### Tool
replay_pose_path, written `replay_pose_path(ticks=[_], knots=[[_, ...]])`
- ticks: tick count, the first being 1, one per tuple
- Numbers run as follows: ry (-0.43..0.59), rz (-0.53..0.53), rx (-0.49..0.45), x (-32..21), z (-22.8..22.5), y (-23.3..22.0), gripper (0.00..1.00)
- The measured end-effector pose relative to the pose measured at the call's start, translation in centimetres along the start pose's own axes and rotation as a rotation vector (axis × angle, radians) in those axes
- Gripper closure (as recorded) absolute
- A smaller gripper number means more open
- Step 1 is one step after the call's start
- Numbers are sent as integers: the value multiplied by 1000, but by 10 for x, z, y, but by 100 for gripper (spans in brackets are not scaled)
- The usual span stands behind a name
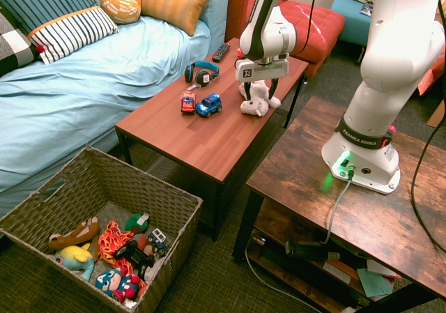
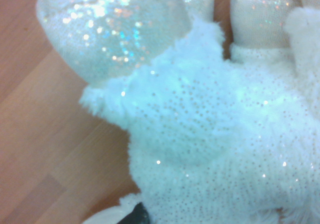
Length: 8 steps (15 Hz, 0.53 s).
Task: Put the stuffed toy in the basket
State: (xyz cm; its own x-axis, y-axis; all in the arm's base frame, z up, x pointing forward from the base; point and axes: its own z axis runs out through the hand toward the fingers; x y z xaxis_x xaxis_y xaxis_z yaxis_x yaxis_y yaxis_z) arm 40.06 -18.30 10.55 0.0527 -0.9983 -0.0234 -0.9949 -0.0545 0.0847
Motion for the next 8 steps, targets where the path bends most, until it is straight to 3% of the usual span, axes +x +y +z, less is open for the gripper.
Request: replay_pose_path(ticks=[8], knots=[[-23, -40, 38, -7, 5, -3, 100]])
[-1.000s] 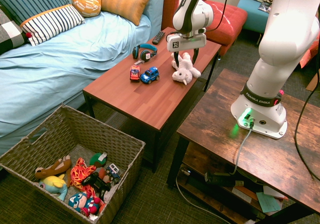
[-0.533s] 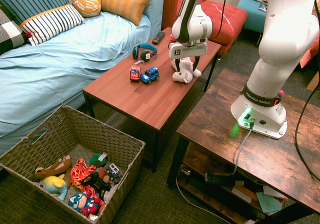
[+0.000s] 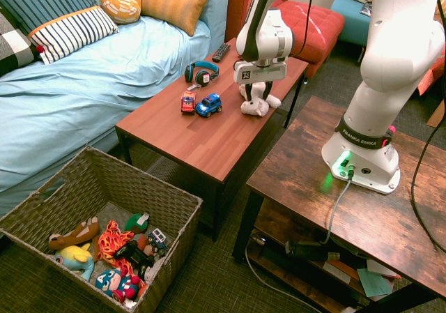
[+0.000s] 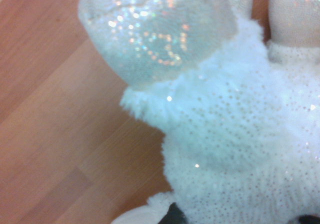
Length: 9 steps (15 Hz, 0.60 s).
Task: Put the stuffed toy in the basket
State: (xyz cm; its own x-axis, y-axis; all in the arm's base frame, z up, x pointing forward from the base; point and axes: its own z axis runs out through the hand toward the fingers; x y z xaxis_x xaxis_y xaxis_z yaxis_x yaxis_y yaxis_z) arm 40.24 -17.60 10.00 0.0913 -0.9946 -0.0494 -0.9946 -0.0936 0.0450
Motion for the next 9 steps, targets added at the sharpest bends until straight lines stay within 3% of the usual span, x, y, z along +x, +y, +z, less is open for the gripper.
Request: replay_pose_path(ticks=[9], knots=[[-12, -66, 43, 4, -5, 4, 100]])
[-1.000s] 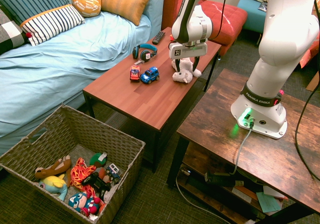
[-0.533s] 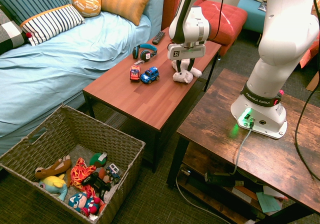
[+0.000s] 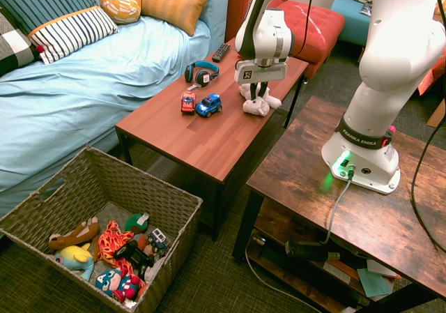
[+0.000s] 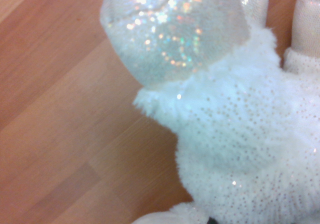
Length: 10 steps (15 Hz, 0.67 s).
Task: Put the stuffed toy in the basket
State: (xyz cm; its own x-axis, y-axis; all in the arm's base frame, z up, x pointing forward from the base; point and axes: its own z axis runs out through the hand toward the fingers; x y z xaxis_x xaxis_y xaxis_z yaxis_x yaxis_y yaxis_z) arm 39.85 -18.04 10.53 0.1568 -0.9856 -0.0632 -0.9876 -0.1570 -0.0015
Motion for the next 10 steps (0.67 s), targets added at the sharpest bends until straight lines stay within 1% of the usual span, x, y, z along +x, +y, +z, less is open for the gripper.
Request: replay_pose_path(ticks=[2, 4, 5, 7, 10], knots=[[8, -44, 26, -4, -16, -2, 100], [23, -93, 68, -17, -46, -9, 100], [33, -136, 92, -31, -63, -16, 100], [53, -225, 131, -73, -102, -35, 100], [97, -345, 163, -160, -165, -67, 100]])
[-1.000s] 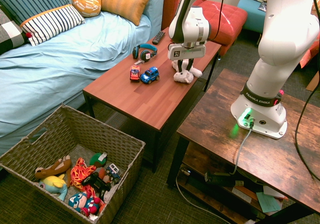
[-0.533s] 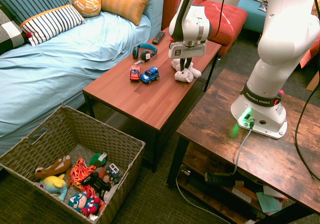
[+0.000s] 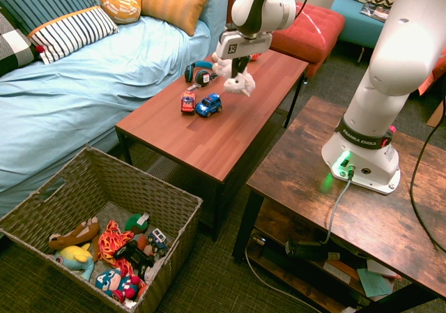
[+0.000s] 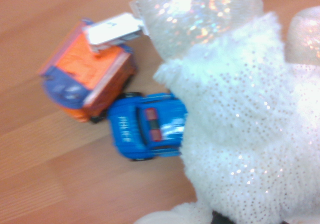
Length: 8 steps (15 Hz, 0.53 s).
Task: Put the stuffed toy in the basket
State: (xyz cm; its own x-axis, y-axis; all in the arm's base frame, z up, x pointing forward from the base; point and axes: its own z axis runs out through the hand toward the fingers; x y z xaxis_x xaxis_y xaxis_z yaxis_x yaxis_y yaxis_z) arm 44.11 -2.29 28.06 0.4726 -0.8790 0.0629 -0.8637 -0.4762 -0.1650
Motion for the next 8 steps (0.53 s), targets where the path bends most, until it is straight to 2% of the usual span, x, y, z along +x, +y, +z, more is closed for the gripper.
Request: replay_pose_path(ticks=[2, 4, 6, 8], knots=[[31, -54, 12, -54, -57, -53, 100], [46, -111, 29, -139, -96, -112, 100], [59, -171, 28, -218, -95, -156, 100], [68, -218, 0, -264, -68, -188, 100]])
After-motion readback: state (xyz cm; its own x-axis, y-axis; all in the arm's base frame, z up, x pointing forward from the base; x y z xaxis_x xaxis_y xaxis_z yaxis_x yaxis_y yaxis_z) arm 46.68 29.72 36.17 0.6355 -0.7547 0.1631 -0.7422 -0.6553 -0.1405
